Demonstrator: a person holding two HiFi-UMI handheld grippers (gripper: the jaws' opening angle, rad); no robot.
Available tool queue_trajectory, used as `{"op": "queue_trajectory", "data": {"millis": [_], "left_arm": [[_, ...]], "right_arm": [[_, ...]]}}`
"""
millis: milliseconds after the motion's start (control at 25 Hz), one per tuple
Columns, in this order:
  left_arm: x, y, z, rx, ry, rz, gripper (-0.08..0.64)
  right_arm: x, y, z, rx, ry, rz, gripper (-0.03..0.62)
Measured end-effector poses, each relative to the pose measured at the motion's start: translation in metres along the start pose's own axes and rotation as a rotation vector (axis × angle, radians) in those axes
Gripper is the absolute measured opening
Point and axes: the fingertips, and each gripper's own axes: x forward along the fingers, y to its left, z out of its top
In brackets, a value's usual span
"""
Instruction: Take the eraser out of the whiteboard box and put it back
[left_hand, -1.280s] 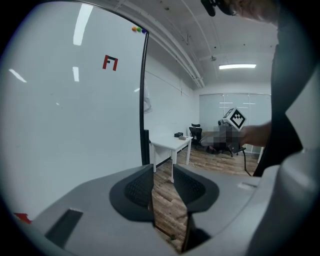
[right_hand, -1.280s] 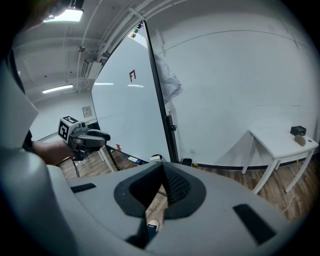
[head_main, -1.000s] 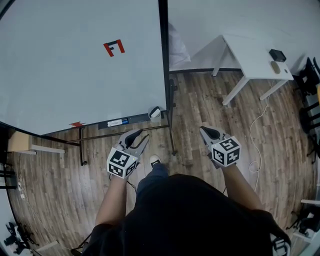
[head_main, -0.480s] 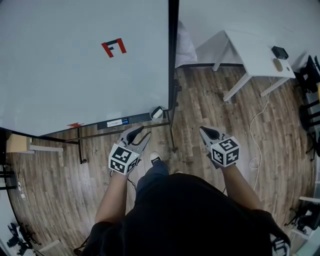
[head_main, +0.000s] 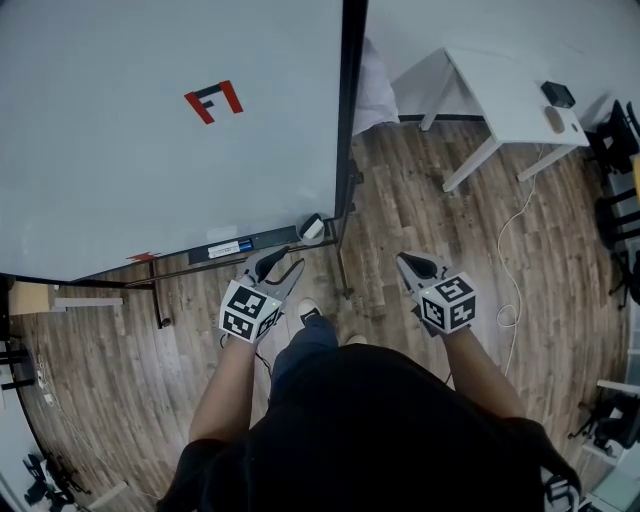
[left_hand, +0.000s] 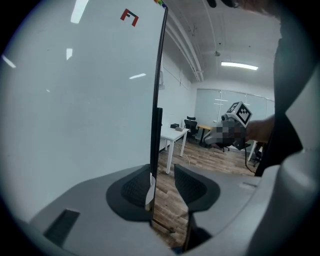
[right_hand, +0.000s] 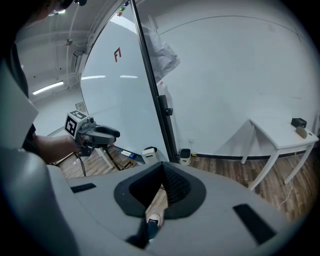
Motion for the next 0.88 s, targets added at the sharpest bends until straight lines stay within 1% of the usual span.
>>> {"op": "queue_trajectory", "data": {"millis": [240, 400, 880], "left_arm": [[0.016, 0.011, -0.004, 0.009, 0.020, -0.021, 0.152], [0.025, 0.021, -0.005, 0.025, 0.020, -0.016, 0.153], [0.068, 0.033, -0.018, 0.064, 0.090, -0.046, 0.181]], "right_arm": [[0.012, -0.001, -0.004, 0.011, 0.020, -0.004, -0.005], [0.020, 0.003, -0.009, 0.014, 0.041, 0.001, -0.006], [0.035, 0.004, -0.023, 0.034, 0.082, 0.016, -0.005]]}}
